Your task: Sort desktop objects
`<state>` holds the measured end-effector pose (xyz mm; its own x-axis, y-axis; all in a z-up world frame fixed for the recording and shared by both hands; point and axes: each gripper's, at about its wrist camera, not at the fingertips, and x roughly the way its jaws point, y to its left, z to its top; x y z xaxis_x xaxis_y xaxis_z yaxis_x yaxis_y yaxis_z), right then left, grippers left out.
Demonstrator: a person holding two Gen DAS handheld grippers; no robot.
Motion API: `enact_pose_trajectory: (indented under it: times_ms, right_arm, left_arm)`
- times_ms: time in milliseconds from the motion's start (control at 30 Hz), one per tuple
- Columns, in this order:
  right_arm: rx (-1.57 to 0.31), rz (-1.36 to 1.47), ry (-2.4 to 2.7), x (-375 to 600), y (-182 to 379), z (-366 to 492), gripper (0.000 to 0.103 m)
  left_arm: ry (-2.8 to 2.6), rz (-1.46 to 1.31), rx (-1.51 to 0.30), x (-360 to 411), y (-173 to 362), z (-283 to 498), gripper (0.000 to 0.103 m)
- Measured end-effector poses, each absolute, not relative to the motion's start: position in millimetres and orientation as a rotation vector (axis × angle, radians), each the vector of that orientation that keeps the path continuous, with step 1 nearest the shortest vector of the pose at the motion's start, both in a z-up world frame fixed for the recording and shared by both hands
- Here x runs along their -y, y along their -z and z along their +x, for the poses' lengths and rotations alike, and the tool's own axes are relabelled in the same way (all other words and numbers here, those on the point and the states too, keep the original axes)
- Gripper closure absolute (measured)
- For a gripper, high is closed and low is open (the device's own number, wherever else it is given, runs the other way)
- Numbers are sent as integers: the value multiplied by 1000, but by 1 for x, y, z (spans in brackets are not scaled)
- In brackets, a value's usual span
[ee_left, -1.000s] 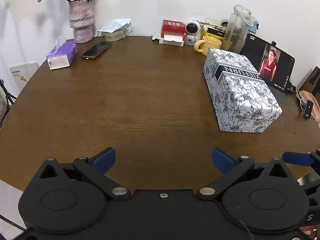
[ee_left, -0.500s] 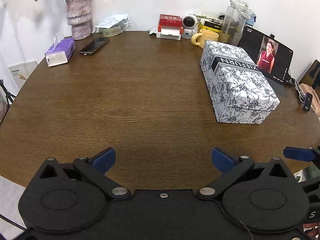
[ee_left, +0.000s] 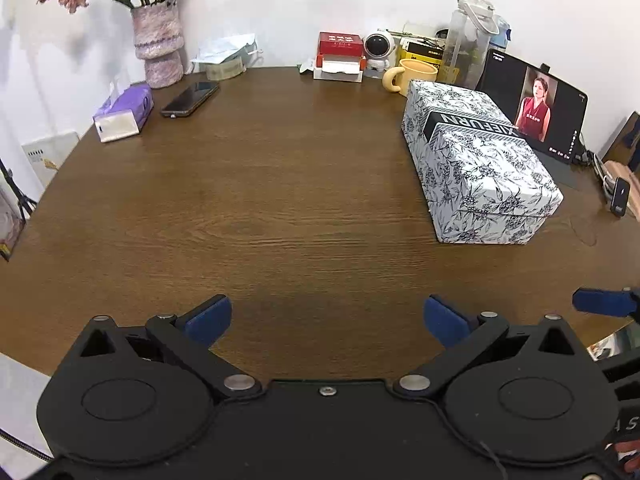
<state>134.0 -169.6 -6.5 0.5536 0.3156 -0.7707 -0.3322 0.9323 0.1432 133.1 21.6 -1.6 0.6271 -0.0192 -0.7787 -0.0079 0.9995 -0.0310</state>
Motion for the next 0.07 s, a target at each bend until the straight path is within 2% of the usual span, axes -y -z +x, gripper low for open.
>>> enact_pose_trajectory:
  times_ms: [67]
  right_arm:
    - [-906,-21,-384,170,7,134,0]
  left_arm:
    - [9,-32,-900,-21,2,133,0]
